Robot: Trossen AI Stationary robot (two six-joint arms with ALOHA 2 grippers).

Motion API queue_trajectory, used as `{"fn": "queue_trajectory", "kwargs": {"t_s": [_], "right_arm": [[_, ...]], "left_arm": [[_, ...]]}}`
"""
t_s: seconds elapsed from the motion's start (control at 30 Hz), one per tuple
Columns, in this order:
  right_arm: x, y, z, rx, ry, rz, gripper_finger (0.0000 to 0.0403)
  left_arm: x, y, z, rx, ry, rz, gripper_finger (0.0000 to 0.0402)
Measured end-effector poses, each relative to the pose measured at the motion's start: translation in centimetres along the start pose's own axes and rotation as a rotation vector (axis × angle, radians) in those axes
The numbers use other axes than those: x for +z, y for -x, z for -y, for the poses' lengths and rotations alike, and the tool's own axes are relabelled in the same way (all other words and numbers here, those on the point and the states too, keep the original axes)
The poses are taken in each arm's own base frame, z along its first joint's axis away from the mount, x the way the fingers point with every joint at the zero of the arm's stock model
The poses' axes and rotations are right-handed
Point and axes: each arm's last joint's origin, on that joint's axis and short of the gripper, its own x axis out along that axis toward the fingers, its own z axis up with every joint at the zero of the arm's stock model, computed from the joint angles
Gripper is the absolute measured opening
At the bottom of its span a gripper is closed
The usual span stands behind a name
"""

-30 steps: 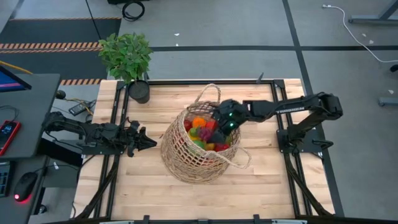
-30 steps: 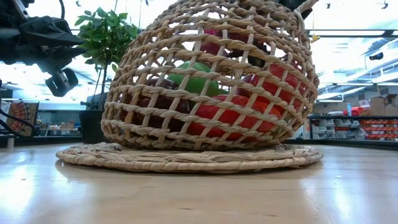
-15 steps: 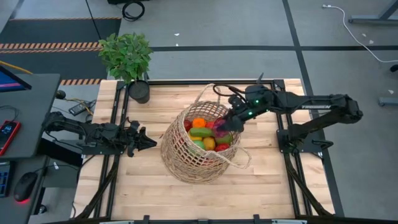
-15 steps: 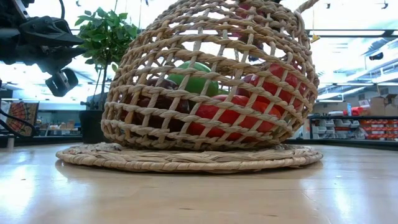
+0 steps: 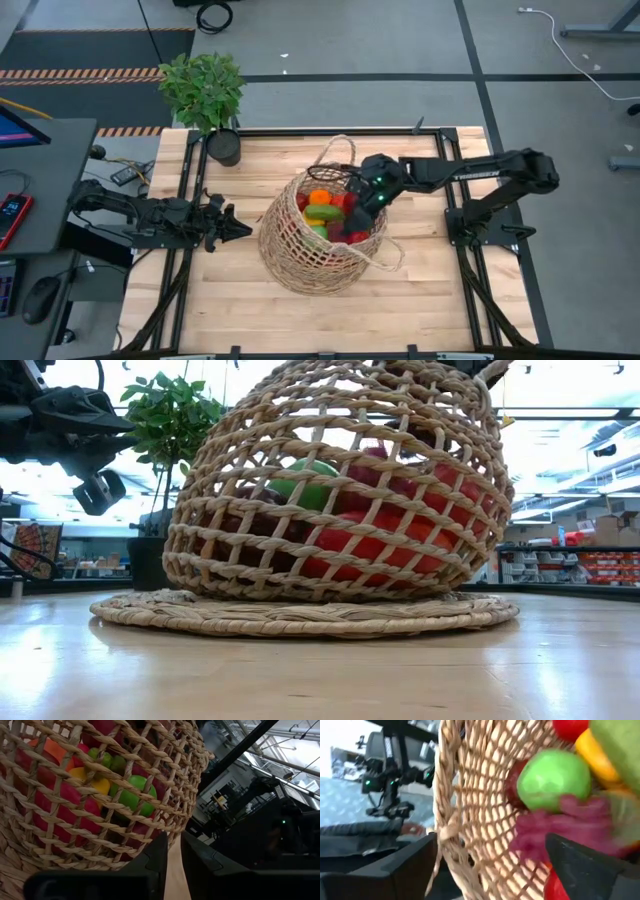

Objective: Build produce basket
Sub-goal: Return to home position

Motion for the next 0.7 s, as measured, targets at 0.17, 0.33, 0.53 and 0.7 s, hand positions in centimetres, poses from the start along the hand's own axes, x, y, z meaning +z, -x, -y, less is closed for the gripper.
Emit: {"fn": "queue_trajectory", "kwargs": {"t_s": [0.17,0.33,0.53,0.7], "right_arm": [[0.7,0.7,0.8,0.060,-0.048,-0.047,0.0397],[1.1,4.1,-0.2,0.103,0.014,0.044,0.0394],[0.4,9.5,-1.9,0.058,0.163,0.287,0.0378],[-1.4,12.8,-2.1,0.014,0.218,0.449,0.0367]], "left_arm": [[0.0,0.0,0.0,0.000,0.000,0.000,0.0059],[0.0,0.0,0.0,0.000,0.000,0.000,0.0056],[0.0,0.0,0.0,0.000,0.000,0.000,0.0062],[0.0,0.0,0.0,0.000,0.000,0.000,0.0063]]}}
